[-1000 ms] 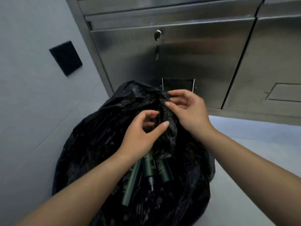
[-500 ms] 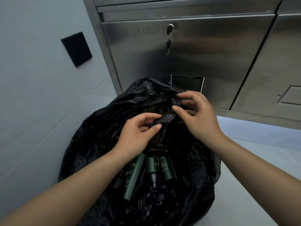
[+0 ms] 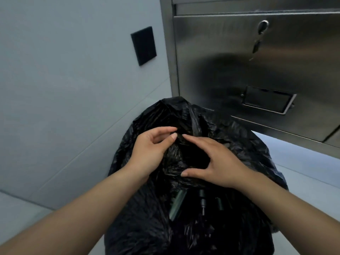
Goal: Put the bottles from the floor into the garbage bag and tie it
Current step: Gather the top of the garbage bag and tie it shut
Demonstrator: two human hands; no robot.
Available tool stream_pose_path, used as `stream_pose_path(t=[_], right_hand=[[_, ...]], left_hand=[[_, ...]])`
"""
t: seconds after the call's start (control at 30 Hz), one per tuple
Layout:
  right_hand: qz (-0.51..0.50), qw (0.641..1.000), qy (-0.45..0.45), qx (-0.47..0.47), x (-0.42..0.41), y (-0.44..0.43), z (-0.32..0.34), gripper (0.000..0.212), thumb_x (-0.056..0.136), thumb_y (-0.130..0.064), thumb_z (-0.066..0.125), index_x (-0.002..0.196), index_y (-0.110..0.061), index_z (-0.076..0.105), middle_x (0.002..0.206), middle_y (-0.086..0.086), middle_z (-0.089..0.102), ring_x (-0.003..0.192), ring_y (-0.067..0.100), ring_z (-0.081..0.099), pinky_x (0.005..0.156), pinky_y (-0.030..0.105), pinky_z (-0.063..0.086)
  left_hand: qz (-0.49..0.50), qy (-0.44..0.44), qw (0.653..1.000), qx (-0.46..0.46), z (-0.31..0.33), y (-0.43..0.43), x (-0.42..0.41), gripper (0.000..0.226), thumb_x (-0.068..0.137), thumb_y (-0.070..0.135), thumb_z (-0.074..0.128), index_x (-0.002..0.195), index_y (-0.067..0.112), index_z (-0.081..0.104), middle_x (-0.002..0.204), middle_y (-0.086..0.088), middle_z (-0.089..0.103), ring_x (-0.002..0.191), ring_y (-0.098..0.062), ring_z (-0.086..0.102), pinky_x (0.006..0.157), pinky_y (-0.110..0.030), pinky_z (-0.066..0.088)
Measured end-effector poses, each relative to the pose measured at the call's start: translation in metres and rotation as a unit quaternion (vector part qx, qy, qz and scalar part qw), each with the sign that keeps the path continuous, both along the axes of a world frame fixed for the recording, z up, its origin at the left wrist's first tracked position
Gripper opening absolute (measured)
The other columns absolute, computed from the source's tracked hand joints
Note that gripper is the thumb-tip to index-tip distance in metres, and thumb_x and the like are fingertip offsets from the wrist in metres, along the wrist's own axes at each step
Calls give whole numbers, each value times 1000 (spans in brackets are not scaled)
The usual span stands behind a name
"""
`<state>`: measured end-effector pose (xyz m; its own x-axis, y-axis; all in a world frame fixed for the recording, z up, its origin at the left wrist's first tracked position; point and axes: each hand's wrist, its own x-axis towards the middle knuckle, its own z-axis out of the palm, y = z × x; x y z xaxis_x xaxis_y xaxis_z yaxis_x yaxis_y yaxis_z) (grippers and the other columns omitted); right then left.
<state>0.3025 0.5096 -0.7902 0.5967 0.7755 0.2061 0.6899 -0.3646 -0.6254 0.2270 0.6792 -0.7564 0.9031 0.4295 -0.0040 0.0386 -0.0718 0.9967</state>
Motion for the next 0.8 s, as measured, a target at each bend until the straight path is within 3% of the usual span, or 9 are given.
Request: stream_pose_path(t=[0.1,0.17,0.23,0.3,0.4,0.5,0.57,0.67,0.8], right_hand=[[7,998,-67,13,5,31,12,87,59,-76,58,131,-28,48,118,-10,58,110,8,45,96,22,36],[21,996,-82,18,7,50,19,66,63,-64,66,115,-24,62,101,-9,63,95,11,49,86,22,38],[48,996,-80,16,5,64,17,43,68,-52,72,99,-23,69,89,-8,65,86,12,52,78,24,40],[47,996,-65,29,0,70,8,26,72,-44,73,87,-23,72,80,-9,65,80,13,54,74,24,40],[-1,999,-30,45,-3,60,-7,16,73,-38,74,79,-23,74,72,-14,61,75,12,55,70,23,40],[-39,998,2,50,-2,42,-10,11,74,-36,75,79,-26,74,71,-20,60,73,1,56,68,14,38],[-59,995,25,73,0,31,-5,8,74,-34,75,79,-28,74,72,-22,61,73,-2,58,66,8,38],[-67,995,12,70,0,17,5,14,74,-36,74,83,-25,74,77,-20,63,78,1,60,72,14,42],[-47,995,-79,39,-6,6,16,41,74,-46,70,102,-15,71,110,-4,68,109,13,56,97,27,41]], left_hand=[[-9,24,999,-32,4,19,-13,15,83,15,67,88,28,73,88,-3,75,82,-7,69,74,-17,52],[-5,30,999,-43,6,34,-22,14,84,14,66,89,26,72,85,-1,74,70,-5,67,56,-9,47],[10,41,998,-42,2,47,-32,14,83,14,66,87,26,72,81,1,73,66,-9,62,49,-11,44],[6,71,997,-26,-6,53,-43,12,82,20,68,85,30,72,80,7,72,73,-10,60,52,-16,44],[-22,103,994,-28,-20,53,-54,12,81,23,69,90,31,70,85,10,71,83,-6,65,67,-23,55],[-93,140,986,-11,-25,39,-58,25,79,21,70,101,31,64,91,10,69,87,-5,66,76,-28,56],[-120,138,983,-4,-26,28,-58,32,80,15,70,106,29,60,85,13,71,82,-4,67,74,-30,57],[-106,92,990,-18,-24,18,-51,25,83,10,65,103,24,59,73,14,72,73,0,67,62,-26,59],[-75,30,996,-34,-15,22,-33,21,84,16,64,102,27,61,66,15,68,72,4,65,53,-20,54]])
